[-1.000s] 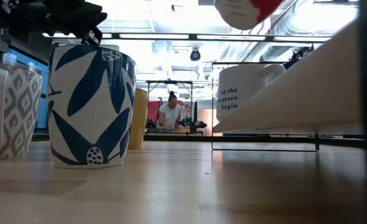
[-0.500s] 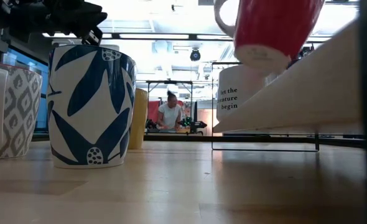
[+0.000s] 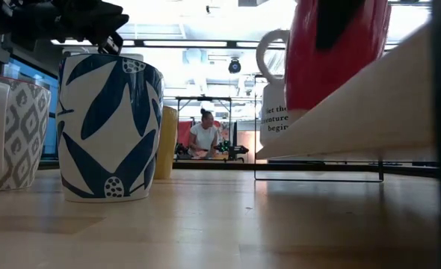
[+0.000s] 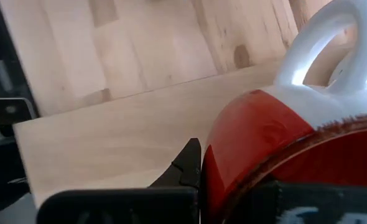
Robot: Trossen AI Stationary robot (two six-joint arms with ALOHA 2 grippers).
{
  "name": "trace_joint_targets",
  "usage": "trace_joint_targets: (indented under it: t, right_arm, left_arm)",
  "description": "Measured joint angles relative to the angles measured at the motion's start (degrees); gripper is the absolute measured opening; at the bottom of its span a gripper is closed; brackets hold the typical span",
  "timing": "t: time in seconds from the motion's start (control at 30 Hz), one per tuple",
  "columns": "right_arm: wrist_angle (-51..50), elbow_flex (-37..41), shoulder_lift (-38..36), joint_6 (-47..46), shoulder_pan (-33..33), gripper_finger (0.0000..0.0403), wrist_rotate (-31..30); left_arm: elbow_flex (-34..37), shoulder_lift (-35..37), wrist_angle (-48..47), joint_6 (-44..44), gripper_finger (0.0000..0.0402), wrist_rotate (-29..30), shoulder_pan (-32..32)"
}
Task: Place coffee mugs
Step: Put the red mug on the shelf
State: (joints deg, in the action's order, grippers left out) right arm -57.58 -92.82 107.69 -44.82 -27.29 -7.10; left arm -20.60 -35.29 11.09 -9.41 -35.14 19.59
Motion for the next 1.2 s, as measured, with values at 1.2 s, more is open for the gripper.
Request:
trace_joint_targets:
  t: [1.2]
  right_arm:
    - [1.7,0.0,3.2,6.3,4.3,0.0000,6.0]
  left_arm:
    - [0.0,0.0,2.5,-0.9,0.0057,0.0,0.0]
